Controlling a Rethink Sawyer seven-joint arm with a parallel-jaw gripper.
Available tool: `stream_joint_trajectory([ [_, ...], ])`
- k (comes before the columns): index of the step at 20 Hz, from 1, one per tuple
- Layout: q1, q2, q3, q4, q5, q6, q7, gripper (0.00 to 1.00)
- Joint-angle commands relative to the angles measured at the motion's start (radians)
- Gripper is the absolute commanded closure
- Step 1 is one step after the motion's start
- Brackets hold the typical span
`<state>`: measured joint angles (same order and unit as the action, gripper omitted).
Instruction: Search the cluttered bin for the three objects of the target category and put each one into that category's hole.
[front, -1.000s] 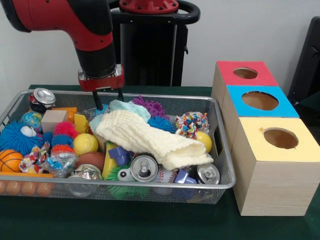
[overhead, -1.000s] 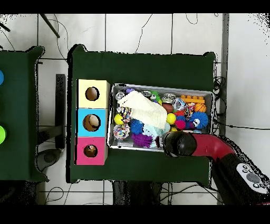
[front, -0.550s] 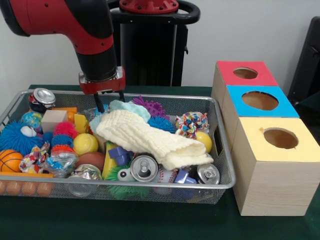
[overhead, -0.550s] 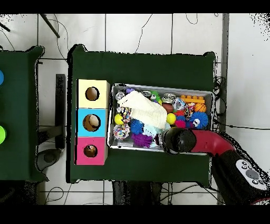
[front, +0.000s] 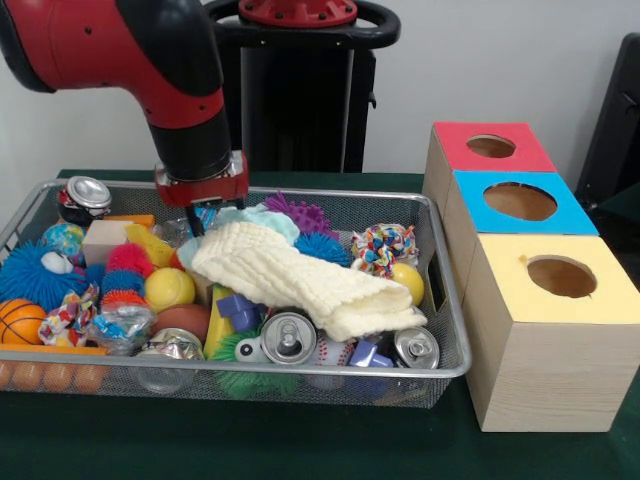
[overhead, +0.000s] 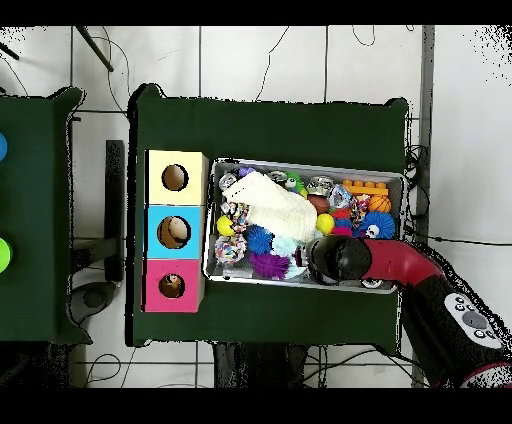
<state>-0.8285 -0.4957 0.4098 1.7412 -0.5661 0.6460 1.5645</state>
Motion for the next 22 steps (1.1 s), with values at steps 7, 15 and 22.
stream_joint_trajectory([
  [7, -0.042, 0.075, 0.086, -0.210, -0.087, 0.125, -0.289, 0.00],
  [15, -0.038, -0.026, 0.106, -0.186, -0.049, 0.207, -0.242, 0.00],
  [22, -0.034, -0.043, 0.134, -0.228, -0.024, 0.290, -0.243, 0.00],
])
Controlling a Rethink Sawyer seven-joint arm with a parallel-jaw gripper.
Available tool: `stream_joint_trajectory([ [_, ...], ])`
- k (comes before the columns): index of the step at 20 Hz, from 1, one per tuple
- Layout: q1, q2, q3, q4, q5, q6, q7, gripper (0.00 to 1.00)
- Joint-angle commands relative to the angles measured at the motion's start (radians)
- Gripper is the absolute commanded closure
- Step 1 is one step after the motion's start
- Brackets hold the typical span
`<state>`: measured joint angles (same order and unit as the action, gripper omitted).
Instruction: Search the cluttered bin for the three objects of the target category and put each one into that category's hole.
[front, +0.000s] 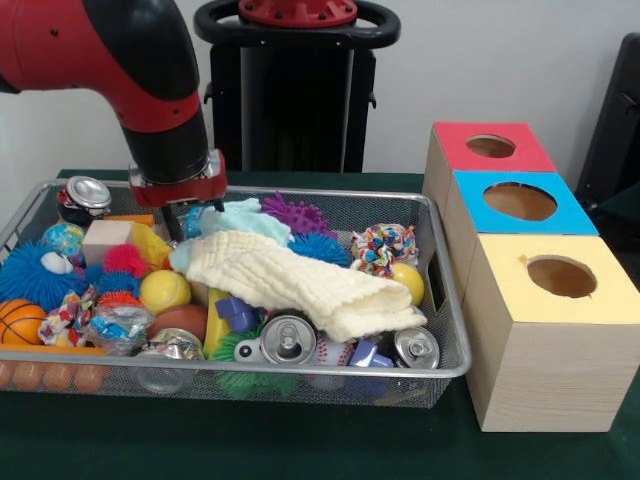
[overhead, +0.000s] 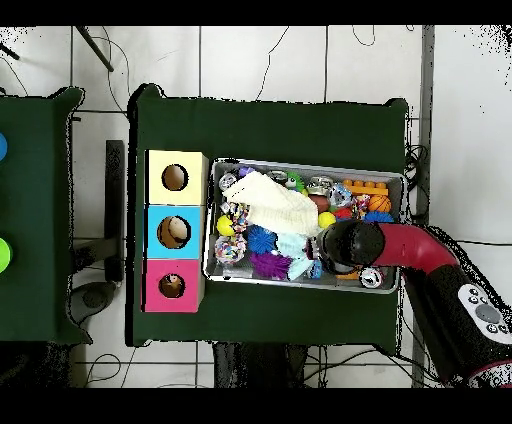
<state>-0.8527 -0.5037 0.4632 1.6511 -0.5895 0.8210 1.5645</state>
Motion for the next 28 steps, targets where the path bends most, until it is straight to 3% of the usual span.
stream_joint_trajectory([
  [1, -0.017, -0.029, 0.086, -0.150, 0.001, 0.126, -0.253, 0.00],
  [20, -0.100, 0.109, 0.134, -0.323, -0.076, 0.158, -0.424, 0.00],
  [28, -0.116, 0.130, 0.137, -0.333, -0.085, 0.129, -0.464, 0.00],
])
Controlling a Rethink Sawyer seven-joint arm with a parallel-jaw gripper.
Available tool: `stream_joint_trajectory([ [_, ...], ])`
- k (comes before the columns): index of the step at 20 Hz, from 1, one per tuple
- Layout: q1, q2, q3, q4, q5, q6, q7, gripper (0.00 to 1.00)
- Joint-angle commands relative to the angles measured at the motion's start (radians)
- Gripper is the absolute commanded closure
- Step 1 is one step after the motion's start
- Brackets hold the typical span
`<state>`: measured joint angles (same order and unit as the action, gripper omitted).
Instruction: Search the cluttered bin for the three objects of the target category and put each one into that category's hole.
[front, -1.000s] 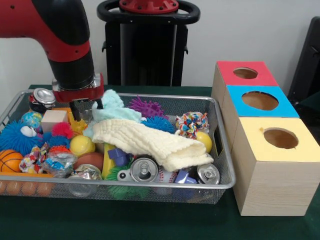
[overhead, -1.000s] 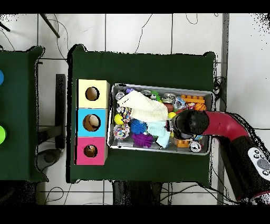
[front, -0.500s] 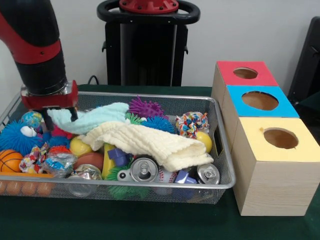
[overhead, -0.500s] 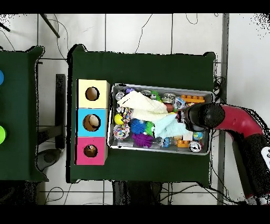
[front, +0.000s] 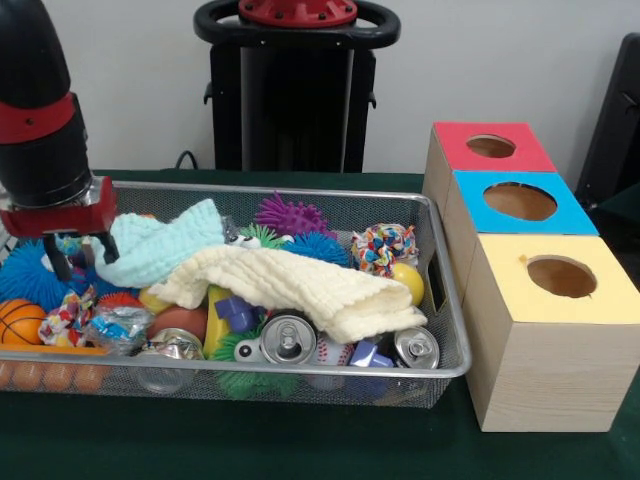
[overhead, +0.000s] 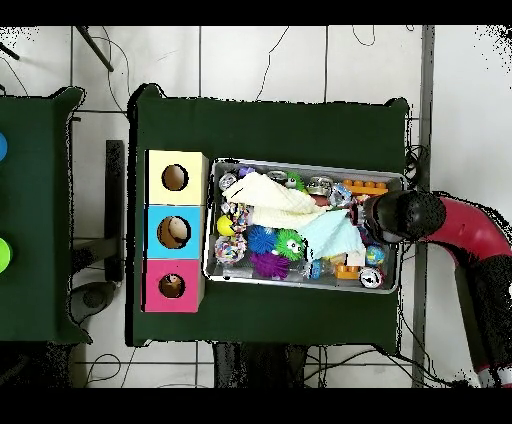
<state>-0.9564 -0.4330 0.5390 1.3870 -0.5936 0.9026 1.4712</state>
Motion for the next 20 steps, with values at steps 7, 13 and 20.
stream_joint_trajectory([
  [7, -0.001, 0.089, 0.053, -0.089, -0.083, 0.018, -0.386, 0.00],
  [13, -0.001, 0.090, 0.056, -0.103, -0.087, 0.007, -0.410, 0.00],
  [20, 0.002, 0.207, 0.079, -0.227, -0.097, 0.017, -0.504, 0.00],
])
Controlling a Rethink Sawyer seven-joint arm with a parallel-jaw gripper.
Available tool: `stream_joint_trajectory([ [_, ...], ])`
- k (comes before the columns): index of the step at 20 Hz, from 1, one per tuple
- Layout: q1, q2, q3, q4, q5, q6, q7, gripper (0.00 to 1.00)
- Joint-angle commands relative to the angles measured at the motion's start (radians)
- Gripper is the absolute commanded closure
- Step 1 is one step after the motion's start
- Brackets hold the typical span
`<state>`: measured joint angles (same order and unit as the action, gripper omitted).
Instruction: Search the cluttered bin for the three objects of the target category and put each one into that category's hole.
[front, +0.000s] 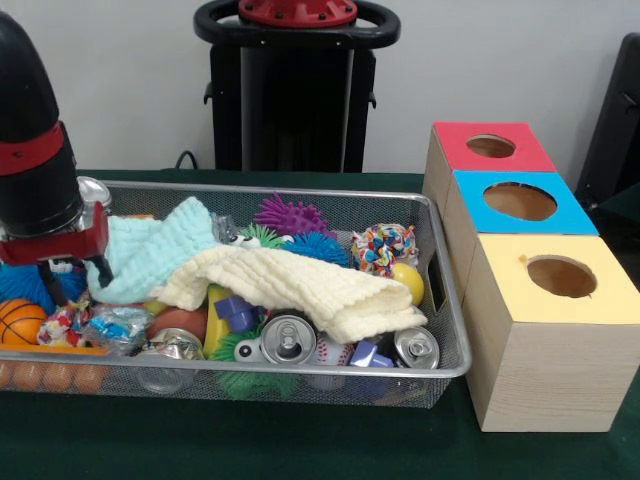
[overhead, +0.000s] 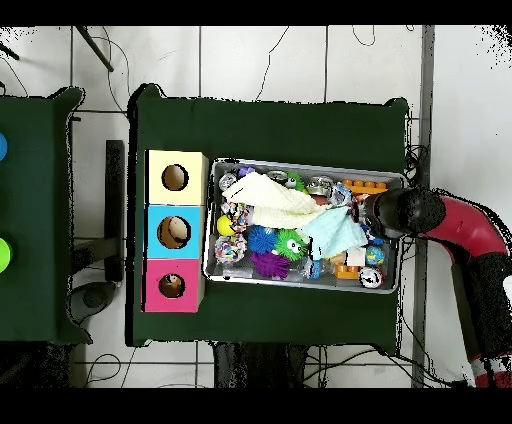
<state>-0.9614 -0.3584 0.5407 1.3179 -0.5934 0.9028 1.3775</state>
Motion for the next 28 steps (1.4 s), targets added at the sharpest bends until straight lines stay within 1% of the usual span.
stream_joint_trajectory([
  [1, 0.013, 0.149, 0.077, -0.181, -0.097, 0.030, -0.422, 0.00],
  [2, 0.018, 0.165, 0.076, -0.203, -0.098, 0.043, -0.433, 0.00],
  [8, 0.054, 0.202, 0.078, -0.253, -0.096, 0.034, -0.453, 0.00],
  [10, 0.060, 0.223, 0.083, -0.269, -0.089, 0.015, -0.462, 0.00],
  [13, 0.082, 0.256, 0.079, -0.303, -0.085, 0.007, -0.454, 0.00],
  [16, 0.086, 0.267, 0.082, -0.313, -0.084, 0.003, -0.454, 0.00],
  [17, 0.082, 0.267, 0.090, -0.305, -0.085, -0.007, -0.463, 1.00],
  [20, 0.075, 0.261, 0.091, -0.284, -0.079, -0.033, -0.436, 1.00],
  [22, 0.091, 0.233, 0.067, -0.265, -0.094, -0.012, -0.405, 1.00],
  [24, 0.082, 0.187, 0.047, -0.192, -0.083, -0.013, -0.346, 1.00],
  [25, 0.071, 0.133, 0.031, -0.108, -0.075, -0.031, -0.291, 1.00],
  [26, 0.064, 0.095, 0.024, -0.050, -0.071, -0.049, -0.258, 1.00],
  [27, 0.057, 0.022, 0.007, 0.042, -0.063, -0.072, -0.195, 1.00],
  [28, 0.057, -0.016, -0.002, 0.086, -0.059, -0.079, -0.162, 1.00],
])
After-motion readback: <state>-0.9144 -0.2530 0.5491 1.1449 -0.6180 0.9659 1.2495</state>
